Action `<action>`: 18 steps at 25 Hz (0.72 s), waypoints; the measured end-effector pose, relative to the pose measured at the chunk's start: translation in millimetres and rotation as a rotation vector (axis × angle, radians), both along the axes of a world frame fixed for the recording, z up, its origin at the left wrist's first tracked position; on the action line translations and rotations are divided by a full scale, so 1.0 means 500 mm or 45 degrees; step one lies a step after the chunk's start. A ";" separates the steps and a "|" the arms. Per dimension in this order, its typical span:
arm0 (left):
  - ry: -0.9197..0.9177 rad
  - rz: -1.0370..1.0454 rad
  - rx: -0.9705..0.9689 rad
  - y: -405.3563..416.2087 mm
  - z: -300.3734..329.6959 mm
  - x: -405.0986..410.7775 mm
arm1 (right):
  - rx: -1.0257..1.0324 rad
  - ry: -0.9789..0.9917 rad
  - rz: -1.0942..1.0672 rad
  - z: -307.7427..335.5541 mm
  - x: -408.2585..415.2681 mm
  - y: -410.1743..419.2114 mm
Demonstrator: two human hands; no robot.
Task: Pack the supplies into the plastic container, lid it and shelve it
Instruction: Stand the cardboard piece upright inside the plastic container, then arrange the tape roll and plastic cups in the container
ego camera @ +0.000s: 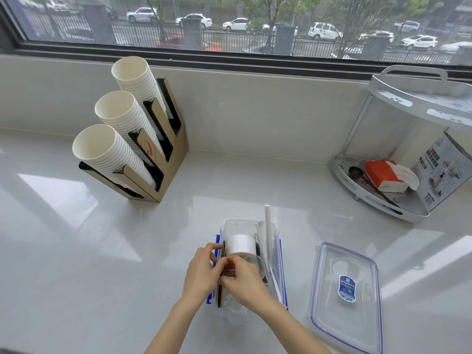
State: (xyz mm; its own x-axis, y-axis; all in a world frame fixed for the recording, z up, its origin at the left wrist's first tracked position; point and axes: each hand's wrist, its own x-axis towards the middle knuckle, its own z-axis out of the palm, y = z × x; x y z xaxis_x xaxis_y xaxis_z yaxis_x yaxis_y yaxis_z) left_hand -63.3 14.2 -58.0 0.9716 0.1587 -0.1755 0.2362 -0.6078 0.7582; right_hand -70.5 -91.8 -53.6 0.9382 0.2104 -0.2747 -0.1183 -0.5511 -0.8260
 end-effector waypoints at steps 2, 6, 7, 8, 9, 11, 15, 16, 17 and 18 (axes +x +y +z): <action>0.009 0.022 0.026 0.002 -0.005 0.000 | -0.020 -0.002 0.002 0.003 0.004 -0.008; 0.001 0.036 0.083 0.001 -0.002 -0.003 | -0.022 -0.091 -0.097 0.024 0.017 -0.054; -0.029 0.026 0.127 0.000 0.001 -0.005 | -0.052 -0.143 -0.123 0.030 0.021 -0.067; -0.073 0.005 0.171 -0.002 0.007 -0.006 | -0.091 -0.205 -0.142 0.034 0.024 -0.082; -0.137 -0.022 0.210 -0.003 0.014 -0.007 | -0.140 -0.256 -0.148 0.036 0.027 -0.095; -0.236 -0.113 0.284 -0.007 0.024 -0.008 | -0.277 -0.286 -0.121 0.034 0.031 -0.113; -0.243 -0.367 0.539 -0.022 0.021 -0.016 | -0.527 -0.234 -0.007 0.028 0.028 -0.118; -0.218 -0.423 0.598 -0.025 0.014 -0.019 | -0.560 -0.231 0.007 0.028 0.027 -0.116; -0.185 -0.469 0.639 -0.028 0.009 -0.022 | -0.590 -0.234 0.012 0.028 0.026 -0.115; -0.140 -0.512 0.673 -0.029 0.004 -0.027 | -0.617 -0.241 0.012 0.027 0.026 -0.114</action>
